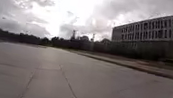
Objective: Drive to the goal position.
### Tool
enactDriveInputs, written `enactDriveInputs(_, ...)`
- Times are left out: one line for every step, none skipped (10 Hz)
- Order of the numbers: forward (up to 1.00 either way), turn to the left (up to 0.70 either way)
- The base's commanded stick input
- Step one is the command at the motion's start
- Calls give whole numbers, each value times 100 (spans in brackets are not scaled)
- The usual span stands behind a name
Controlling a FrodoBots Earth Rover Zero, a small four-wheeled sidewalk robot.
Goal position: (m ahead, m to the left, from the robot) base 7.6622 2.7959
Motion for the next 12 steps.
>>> enactDriveInputs(70, 0)
enactDriveInputs(70, 0)
enactDriveInputs(70, 0)
enactDriveInputs(70, 0)
enactDriveInputs(70, 0)
enactDriveInputs(70, 0)
enactDriveInputs(70, 0)
enactDriveInputs(70, 0)
enactDriveInputs(70, 0)
enactDriveInputs(70, 0)
enactDriveInputs(70, 15)
enactDriveInputs(70, 35)
